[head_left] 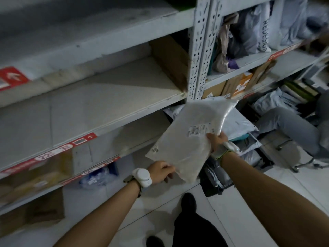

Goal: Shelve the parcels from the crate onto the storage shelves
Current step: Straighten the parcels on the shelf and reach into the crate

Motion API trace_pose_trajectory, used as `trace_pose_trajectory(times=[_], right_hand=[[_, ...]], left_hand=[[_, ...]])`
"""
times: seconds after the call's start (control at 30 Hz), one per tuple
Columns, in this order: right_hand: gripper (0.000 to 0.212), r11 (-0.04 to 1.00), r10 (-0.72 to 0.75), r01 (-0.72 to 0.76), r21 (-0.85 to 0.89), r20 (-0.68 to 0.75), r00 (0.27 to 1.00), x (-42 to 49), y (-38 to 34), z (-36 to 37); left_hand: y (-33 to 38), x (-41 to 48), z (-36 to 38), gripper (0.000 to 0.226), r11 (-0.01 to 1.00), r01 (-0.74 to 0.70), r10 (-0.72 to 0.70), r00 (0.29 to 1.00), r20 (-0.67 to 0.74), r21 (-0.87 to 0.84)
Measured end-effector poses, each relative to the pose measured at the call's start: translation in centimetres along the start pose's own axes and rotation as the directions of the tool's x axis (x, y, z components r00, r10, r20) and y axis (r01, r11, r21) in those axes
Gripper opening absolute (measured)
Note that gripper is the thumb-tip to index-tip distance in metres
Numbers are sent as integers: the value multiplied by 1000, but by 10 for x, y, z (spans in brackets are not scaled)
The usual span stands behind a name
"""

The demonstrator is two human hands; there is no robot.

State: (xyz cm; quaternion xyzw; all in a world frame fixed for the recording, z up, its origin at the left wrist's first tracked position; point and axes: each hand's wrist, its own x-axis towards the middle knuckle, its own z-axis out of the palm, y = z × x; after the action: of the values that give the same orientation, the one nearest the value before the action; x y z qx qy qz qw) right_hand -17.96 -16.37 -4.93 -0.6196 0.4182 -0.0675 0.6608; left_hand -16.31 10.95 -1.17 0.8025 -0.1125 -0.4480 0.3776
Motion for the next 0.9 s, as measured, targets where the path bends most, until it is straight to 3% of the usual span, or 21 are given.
trace_pose_trajectory(times=[0.2, 0.37, 0.47, 0.57, 0.63, 0.77, 0.83, 0.9], right_hand=[[26, 961, -265, 270, -56, 91, 960, -101, -60, 39], [17, 938, -345, 339, 69, 260, 902, -173, -116, 69], [10, 921, -390, 367, 134, 341, 855, -200, -151, 83], [6, 893, -450, 393, 218, 411, 793, -228, -183, 93], [15, 884, -466, 364, 293, 486, 740, -239, -199, 98], [31, 864, -501, 317, 392, 603, 620, -255, -220, 109], [33, 850, -526, 346, 398, 595, 608, -260, -226, 120], [27, 832, -553, 396, 390, 522, 649, -263, -226, 130]], left_hand=[[-61, -52, -52, 25, 1000, -18, 17, 953, -303, -1], [-56, -94, -104, 68, 973, -199, 125, 879, -459, -114], [-36, -133, -136, 44, 861, -413, 201, 811, -549, -296], [-12, -172, -165, 19, 734, -606, 257, 665, -701, -306], [6, -191, -177, 7, 696, -683, 298, 555, -777, -220], [42, -233, -196, 10, 629, -773, 337, 371, -865, -87], [53, -252, -208, 12, 609, -793, 352, 284, -892, -13], [61, -262, -212, 14, 613, -790, 371, 259, -892, 26]])
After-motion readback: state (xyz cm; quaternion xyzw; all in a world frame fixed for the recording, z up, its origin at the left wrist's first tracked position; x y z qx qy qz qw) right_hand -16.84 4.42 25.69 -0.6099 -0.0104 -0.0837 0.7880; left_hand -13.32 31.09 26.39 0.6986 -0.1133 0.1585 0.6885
